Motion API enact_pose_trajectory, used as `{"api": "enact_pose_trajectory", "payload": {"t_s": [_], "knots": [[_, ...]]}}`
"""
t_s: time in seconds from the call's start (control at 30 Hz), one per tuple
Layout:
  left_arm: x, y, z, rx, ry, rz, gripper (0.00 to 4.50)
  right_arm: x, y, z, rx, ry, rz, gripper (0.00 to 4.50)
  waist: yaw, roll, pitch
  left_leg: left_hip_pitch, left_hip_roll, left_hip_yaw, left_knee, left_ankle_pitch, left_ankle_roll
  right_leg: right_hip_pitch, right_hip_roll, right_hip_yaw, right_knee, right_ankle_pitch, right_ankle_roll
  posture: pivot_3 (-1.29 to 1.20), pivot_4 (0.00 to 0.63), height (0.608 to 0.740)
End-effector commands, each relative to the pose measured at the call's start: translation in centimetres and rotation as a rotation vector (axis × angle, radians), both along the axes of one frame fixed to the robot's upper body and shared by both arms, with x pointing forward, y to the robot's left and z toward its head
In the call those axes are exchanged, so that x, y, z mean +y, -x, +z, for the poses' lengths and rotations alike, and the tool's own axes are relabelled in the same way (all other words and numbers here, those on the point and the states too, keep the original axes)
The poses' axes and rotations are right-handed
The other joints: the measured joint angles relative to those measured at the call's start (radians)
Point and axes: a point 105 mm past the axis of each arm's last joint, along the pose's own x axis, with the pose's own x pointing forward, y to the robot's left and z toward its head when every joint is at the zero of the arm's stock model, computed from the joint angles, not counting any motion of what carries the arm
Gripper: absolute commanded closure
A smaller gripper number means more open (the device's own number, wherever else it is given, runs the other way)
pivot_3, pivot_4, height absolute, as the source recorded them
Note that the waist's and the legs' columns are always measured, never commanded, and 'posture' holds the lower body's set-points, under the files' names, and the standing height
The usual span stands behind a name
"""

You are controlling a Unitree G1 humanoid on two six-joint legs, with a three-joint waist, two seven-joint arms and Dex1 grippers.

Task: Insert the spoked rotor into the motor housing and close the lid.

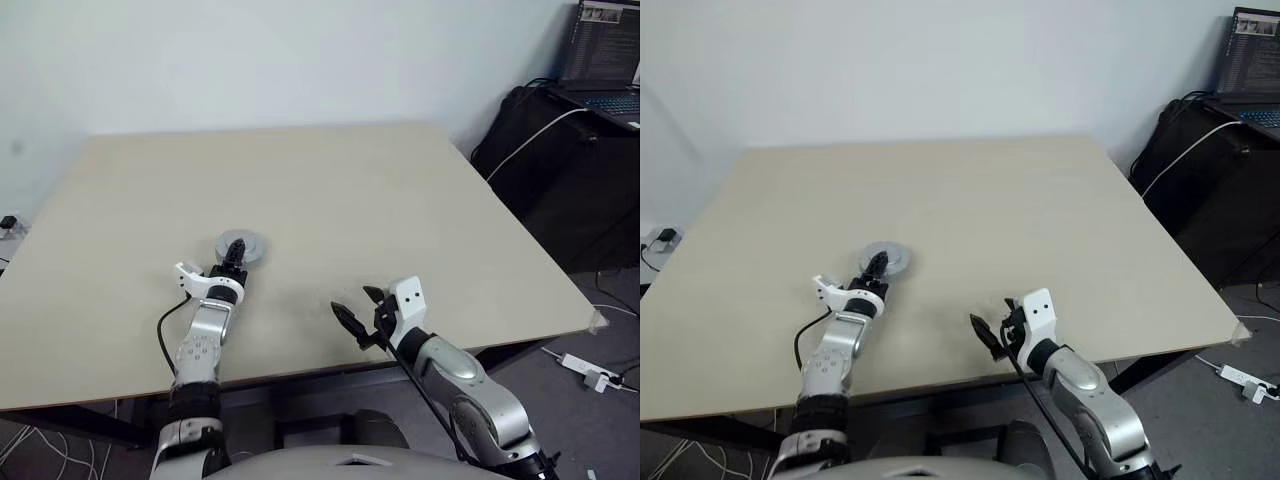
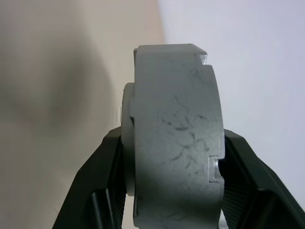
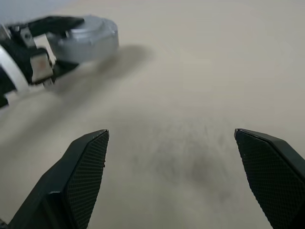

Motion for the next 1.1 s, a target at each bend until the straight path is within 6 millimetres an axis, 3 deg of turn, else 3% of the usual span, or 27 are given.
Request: {"api": "enact_pose_trajectory", "payload": {"t_s": [0.03, 0.3, 0.53, 0.77, 0.93, 1.1], "knots": [[-0.4, -2.4, 1.8, -0.045, -0.002, 0.021, 2.36, -1.1, -0.7, 1.2, -0.095, 0.019, -0.074, 0.00, 0.005, -0.001, 0.000, 0.000, 0.000, 0.000, 0.000, 0.000, 0.000, 0.000, 0.000, 0.000, 0.000, 0.000, 0.000, 0.00, 0.000, 0.740], [-0.4, -4.1, 0.1, 0.067, -0.055, 0.011, 2.36, -1.4, -0.6, 0.7, -0.094, 0.051, -0.081, 0.00, -0.001, -0.003, 0.001, 0.000, 0.000, 0.000, 0.001, 0.000, 0.000, 0.000, 0.000, 0.000, 0.000, 0.000, 0.000, 0.00, 0.000, 0.740], [-0.9, -3.2, -2.1, 0.191, -0.109, -0.012, 2.36, -1.5, -0.5, 0.5, -0.071, 0.046, -0.079, 0.00, 0.000, -0.003, 0.000, 0.003, 0.002, -0.001, 0.002, 0.000, 0.000, 0.004, 0.000, -0.001, 0.000, 0.000, 0.000, 0.00, 0.000, 0.740], [-0.1, -0.7, -3.6, 0.263, -0.132, -0.016, 0.07, -1.4, -0.5, 0.3, -0.057, 0.046, -0.078, 0.00, -0.005, -0.001, -0.002, 0.011, 0.006, 0.000, 0.002, -0.003, 0.000, 0.011, -0.001, 0.000, 0.000, 0.000, 0.000, 0.00, 0.000, 0.740], [0.7, 2.4, -4.5, 0.335, -0.153, -0.046, 0.03, -1.1, -0.5, 0.3, -0.047, 0.036, -0.069, 0.00, -0.017, 0.000, -0.005, 0.015, 0.009, 0.002, 0.002, -0.006, -0.002, 0.012, 0.001, 0.000, 0.001, -0.001, -0.002, 0.00, 0.000, 0.740], [0.3, 5.5, -4.5, 0.356, -0.165, -0.189, 0.03, -1.1, -0.7, 0.3, -0.029, 0.004, -0.082, 0.00, -0.020, 0.004, -0.011, 0.017, 0.011, 0.003, 0.001, -0.007, -0.004, 0.012, 0.002, 0.000, 0.002, -0.003, -0.004, 0.00, 0.000, 0.740]]}}
